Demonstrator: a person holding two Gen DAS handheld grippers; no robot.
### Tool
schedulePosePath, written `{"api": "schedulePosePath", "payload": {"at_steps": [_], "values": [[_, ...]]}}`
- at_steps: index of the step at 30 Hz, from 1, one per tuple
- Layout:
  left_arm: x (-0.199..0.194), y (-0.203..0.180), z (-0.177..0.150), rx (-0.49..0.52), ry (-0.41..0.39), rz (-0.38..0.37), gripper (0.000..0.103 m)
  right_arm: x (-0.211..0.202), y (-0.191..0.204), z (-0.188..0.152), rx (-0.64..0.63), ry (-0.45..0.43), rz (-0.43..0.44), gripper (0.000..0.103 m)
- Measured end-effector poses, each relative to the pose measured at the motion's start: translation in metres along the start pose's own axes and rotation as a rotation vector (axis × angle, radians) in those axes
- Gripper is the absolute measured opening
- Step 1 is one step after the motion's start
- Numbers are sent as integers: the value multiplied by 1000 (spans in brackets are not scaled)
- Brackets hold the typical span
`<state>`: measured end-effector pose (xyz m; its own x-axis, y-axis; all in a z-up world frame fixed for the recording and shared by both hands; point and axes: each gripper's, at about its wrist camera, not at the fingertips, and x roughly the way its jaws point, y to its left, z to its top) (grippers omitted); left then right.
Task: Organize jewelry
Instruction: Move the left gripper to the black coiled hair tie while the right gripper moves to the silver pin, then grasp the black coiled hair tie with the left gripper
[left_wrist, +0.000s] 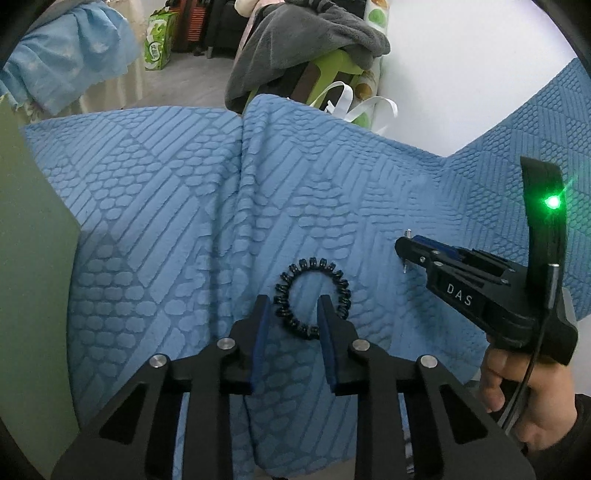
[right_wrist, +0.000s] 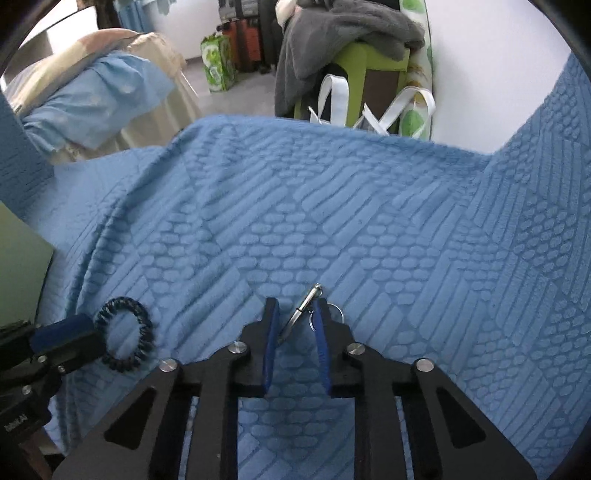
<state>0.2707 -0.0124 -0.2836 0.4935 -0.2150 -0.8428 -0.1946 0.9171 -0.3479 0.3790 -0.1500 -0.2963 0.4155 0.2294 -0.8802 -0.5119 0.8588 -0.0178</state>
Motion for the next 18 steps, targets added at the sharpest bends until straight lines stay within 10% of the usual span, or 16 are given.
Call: {"api": "schedulePosePath", "payload": {"at_steps": [18], "values": [[8,-13,7,78,-41,161,8,-32,11,-11,26,-52,23,3]]}}
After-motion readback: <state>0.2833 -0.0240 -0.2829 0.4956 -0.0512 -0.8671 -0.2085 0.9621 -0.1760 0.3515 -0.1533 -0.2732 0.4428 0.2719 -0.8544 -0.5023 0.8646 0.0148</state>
